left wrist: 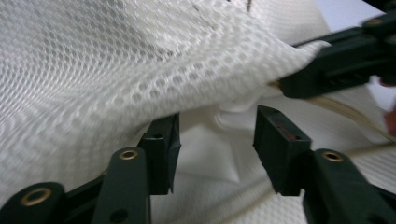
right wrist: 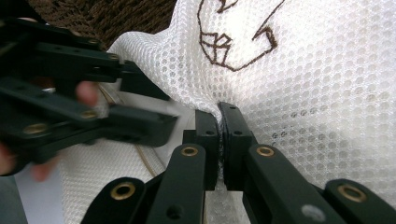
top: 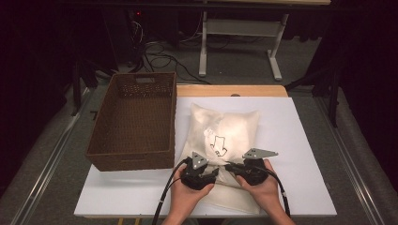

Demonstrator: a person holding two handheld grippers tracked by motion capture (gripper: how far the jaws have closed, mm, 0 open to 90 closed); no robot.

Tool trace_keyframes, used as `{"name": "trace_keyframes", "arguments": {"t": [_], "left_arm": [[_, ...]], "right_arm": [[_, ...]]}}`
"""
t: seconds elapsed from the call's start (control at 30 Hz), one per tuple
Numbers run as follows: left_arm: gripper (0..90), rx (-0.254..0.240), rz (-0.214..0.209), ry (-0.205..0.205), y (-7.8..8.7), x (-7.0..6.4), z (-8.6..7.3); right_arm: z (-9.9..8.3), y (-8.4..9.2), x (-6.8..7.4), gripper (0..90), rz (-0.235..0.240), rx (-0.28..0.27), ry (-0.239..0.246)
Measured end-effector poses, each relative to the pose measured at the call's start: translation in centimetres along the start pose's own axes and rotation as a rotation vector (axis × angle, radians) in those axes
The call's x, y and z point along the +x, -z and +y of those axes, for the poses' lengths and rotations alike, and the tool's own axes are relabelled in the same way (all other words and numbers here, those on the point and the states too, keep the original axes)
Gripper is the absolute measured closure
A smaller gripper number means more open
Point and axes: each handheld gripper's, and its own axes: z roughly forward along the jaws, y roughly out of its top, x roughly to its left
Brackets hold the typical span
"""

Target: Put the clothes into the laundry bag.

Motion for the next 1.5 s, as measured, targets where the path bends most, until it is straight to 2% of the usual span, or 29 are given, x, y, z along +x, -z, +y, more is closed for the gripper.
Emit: {"name": "trace_keyframes", "arguments": {"t": [0.1,0.17,0.3,0.33,0.37,0.47,0.57,0.67,0.77,0.87,1.0,1.1,1.2,1.23,1.33,1.43,1.5], "left_arm": [[49.1,0.016,-0.028,-0.01,0.6,-0.3,-0.5],[53.8,0.047,-0.046,-0.022,0.4,-0.7,-0.9],[73.3,0.104,-0.043,-0.075,-0.8,-1.5,-1.3],[79.3,0.124,-0.031,-0.078,-1.4,-1.7,-1.4],[83.9,0.119,-0.035,-0.069,-1.6,-1.7,-1.3],[89.8,0.13,-0.022,-0.062,-2.3,-1.8,-0.7],[89.9,0.133,-0.007,-0.084,-3.2,-2.0,0.0],[90.0,0.103,0.034,-0.091,-4.2,-1.8,0.5],[90.0,0.074,0.081,-0.056,-4.9,-1.1,0.9],[90.0,0.06,0.158,-0.065,-5.3,-0.8,1.3],[90.0,0.049,0.186,-0.023,-5.6,-0.3,1.5],[90.0,0.047,0.175,-0.01,-5.5,-0.2,1.5],[89.0,0.054,0.12,0.005,-4.8,-0.1,1.1],[85.3,0.053,0.113,-0.001,-4.4,-0.2,1.0],[78.6,0.038,0.087,-0.024,-3.1,-0.4,0.6],[72.2,0.006,0.069,-0.042,-1.0,-0.3,0.3],[67.5,-0.008,0.06,-0.048,0.2,0.0,0.1]], "right_arm": [[0.0,0.0,0.0,88.3,0.001,0.0,0.002],[0.0,0.0,0.0,88.3,0.0,-0.001,0.001],[0.0,0.0,0.1,88.3,-0.001,0.001,0.002],[0.0,0.0,0.1,88.3,-0.001,0.001,0.002],[0.0,0.0,0.1,88.3,0.0,-0.001,0.004],[0.0,0.0,0.0,88.3,0.004,-0.001,0.004],[0.0,-0.1,0.1,88.3,0.005,0.005,0.006],[0.0,-0.1,0.1,88.3,0.004,0.001,0.008],[-0.1,-0.1,0.1,88.3,0.004,0.006,0.004],[-0.1,-0.1,0.1,88.4,0.008,0.006,-0.002],[-0.1,-0.1,0.1,88.4,0.008,0.014,-0.007],[-0.1,-0.1,0.1,88.4,0.003,0.016,-0.008],[-0.2,0.0,0.2,88.0,-0.01,0.003,0.007],[-0.2,0.1,0.2,87.1,-0.014,-0.001,0.01],[-0.4,0.2,0.4,78.7,-0.023,-0.027,0.035],[-0.4,0.9,0.8,69.0,-0.024,-0.046,0.063],[-0.6,1.6,0.9,62.9,-0.019,-0.052,0.065]]}}
